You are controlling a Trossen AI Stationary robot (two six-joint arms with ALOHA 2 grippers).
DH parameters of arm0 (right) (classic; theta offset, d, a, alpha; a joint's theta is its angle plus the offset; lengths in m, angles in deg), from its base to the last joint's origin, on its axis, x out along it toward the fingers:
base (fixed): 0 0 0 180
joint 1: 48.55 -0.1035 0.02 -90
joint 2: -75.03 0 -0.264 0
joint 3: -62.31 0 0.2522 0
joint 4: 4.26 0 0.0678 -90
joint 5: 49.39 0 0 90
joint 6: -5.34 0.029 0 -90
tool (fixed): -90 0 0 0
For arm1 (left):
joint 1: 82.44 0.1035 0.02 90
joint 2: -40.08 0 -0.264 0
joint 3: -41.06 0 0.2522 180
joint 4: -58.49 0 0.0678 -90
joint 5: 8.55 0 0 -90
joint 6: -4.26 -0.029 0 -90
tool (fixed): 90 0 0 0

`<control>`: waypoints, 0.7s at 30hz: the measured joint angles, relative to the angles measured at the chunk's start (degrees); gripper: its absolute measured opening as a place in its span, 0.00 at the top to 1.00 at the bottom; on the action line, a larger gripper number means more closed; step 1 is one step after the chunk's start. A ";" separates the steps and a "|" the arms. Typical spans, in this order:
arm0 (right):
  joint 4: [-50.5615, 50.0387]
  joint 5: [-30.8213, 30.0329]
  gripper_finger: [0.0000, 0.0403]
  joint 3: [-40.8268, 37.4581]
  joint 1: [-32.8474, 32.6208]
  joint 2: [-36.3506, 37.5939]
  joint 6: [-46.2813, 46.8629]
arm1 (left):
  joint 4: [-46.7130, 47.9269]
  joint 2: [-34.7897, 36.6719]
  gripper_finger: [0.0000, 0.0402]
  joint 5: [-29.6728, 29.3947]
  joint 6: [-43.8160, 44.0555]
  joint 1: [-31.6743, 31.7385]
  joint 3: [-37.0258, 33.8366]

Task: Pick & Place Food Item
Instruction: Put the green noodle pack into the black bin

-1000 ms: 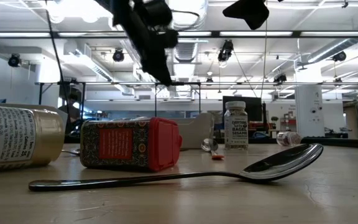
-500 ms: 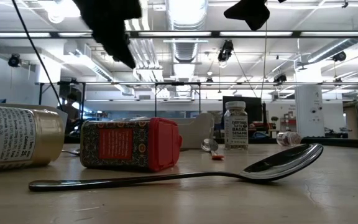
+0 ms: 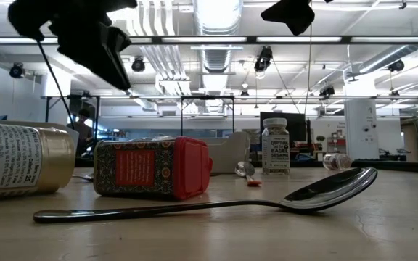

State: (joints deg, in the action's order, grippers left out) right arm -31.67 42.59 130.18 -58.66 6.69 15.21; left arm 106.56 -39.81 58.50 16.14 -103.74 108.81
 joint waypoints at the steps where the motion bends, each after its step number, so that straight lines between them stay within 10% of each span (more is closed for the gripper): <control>1: 0.00 0.00 0.15 0.00 0.00 0.00 0.00 | 0.03 -0.59 0.76 -0.03 0.02 -0.59 -0.02; 21: 0.39 -0.02 0.15 -0.02 0.00 0.00 1.99 | -1.60 -13.06 0.76 0.42 4.58 -3.58 -0.06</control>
State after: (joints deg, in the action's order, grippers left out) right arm -31.29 42.57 130.16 -58.66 6.69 17.20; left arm 104.97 -52.87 58.93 20.72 -107.32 108.76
